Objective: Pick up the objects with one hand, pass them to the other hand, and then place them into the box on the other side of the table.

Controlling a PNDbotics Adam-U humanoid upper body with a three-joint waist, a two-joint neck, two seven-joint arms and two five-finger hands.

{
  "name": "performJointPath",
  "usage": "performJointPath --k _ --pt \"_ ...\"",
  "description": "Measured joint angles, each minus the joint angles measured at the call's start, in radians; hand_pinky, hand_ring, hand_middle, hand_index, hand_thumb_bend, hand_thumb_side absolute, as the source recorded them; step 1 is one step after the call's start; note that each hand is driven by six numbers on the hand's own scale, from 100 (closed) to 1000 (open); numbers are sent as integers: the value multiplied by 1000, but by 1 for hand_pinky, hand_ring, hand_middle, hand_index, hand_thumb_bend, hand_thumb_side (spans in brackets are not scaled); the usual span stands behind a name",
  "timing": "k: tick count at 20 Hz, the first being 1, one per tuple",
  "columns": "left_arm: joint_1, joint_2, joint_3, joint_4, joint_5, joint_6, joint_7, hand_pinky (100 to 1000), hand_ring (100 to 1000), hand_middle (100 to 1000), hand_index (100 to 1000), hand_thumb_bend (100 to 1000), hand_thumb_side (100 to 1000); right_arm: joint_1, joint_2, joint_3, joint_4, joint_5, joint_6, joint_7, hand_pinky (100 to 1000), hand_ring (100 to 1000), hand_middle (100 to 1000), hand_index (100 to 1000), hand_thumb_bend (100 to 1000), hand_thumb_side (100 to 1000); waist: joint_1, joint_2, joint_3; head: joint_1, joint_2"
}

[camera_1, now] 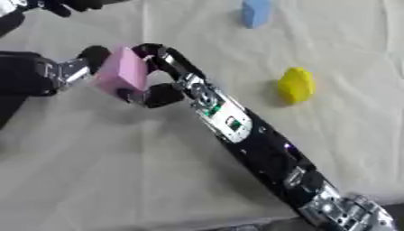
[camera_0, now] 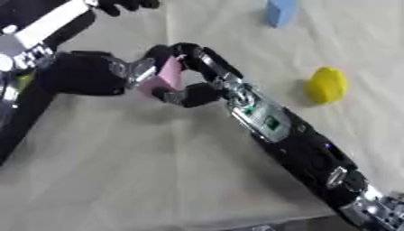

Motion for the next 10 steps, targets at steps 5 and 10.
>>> performJointPath --k 5,10 --pt "-33 -11 -16 51 -71 -40 -68 832 823 793 846 396 465 -2 3 4 -2 6 -11 -6 693 497 487 564 347 100 4 0 2 1 0" --pt "-60 -20 -30 88 -147 -81 -122 841 825 805 856 460 443 17 -32 4 -46 -12 -15 -9 693 496 487 564 353 100 7 0 3 5 0"
